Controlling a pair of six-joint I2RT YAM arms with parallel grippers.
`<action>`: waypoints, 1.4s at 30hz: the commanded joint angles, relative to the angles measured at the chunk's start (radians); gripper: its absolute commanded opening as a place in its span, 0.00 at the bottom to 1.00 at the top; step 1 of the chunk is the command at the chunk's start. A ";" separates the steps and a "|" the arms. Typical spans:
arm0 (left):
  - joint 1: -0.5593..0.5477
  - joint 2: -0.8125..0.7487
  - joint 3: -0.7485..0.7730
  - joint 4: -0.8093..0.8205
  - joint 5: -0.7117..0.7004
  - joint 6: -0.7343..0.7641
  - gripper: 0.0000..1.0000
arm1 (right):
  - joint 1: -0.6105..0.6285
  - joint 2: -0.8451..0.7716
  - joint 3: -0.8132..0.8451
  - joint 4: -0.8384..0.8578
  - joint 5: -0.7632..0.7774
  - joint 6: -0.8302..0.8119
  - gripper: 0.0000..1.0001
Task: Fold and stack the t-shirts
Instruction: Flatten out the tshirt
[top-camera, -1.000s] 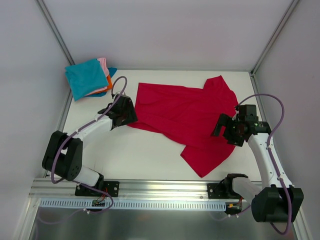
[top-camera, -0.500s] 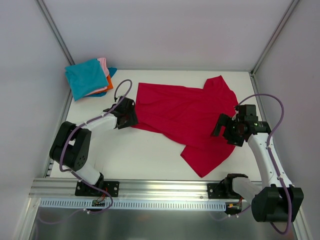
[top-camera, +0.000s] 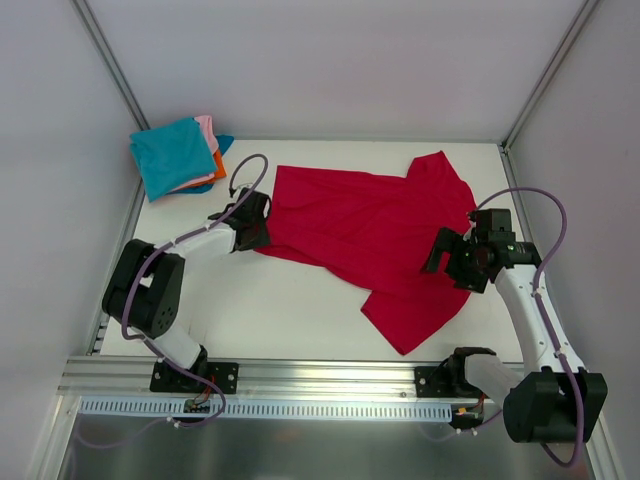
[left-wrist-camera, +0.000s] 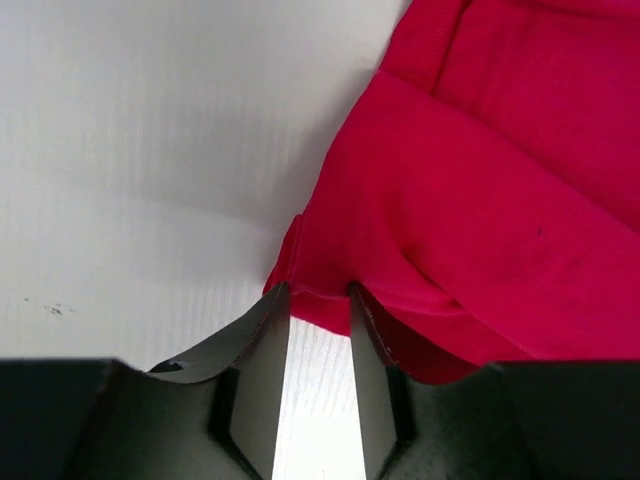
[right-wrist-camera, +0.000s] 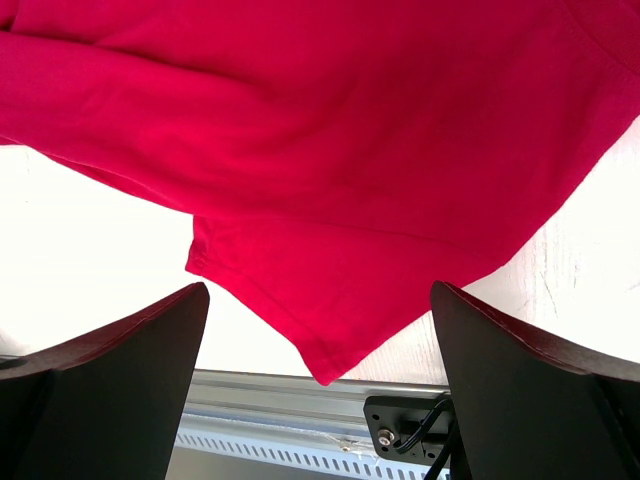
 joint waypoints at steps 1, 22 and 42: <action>0.009 0.022 0.052 0.015 -0.033 0.028 0.29 | 0.012 0.004 -0.005 -0.006 0.002 -0.015 0.99; 0.009 -0.103 0.067 -0.075 0.021 0.033 0.00 | 0.013 0.021 -0.005 0.002 0.005 -0.018 0.99; 0.008 -0.541 -0.147 -0.333 0.119 -0.027 0.00 | 0.015 -0.013 -0.004 0.000 -0.023 -0.015 0.99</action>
